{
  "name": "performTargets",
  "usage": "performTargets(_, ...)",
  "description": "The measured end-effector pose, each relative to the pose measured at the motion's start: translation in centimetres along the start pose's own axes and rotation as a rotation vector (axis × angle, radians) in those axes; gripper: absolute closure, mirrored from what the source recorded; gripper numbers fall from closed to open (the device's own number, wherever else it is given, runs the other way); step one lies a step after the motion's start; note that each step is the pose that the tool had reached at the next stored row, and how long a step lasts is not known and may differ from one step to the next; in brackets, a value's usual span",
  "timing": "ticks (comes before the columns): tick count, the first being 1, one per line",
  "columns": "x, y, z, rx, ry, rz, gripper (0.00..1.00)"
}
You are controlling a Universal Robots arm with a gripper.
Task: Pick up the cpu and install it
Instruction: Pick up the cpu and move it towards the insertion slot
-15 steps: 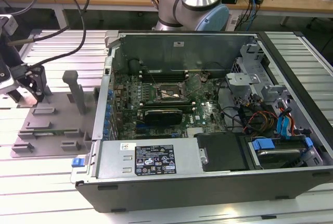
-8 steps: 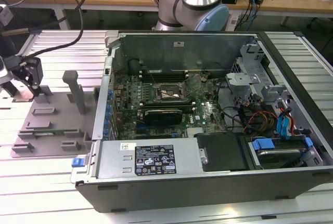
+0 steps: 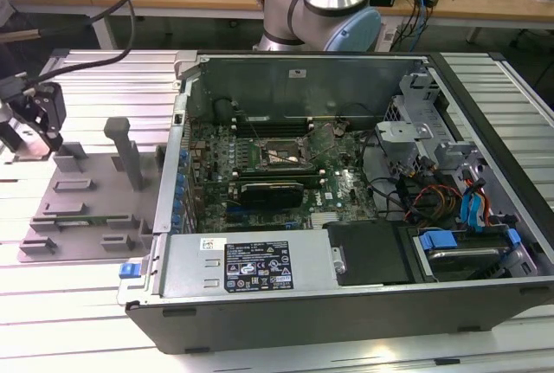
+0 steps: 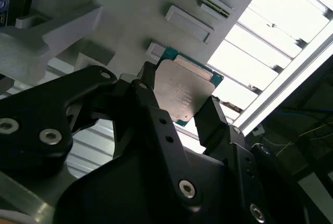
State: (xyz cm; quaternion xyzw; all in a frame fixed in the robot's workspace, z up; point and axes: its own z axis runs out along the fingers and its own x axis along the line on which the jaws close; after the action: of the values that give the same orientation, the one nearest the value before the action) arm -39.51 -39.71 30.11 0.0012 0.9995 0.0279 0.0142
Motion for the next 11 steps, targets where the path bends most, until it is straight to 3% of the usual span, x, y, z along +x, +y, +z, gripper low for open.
performTargets(11,-0.05,0.11,-1.86,0.0,-0.0015,0.0,0.45)
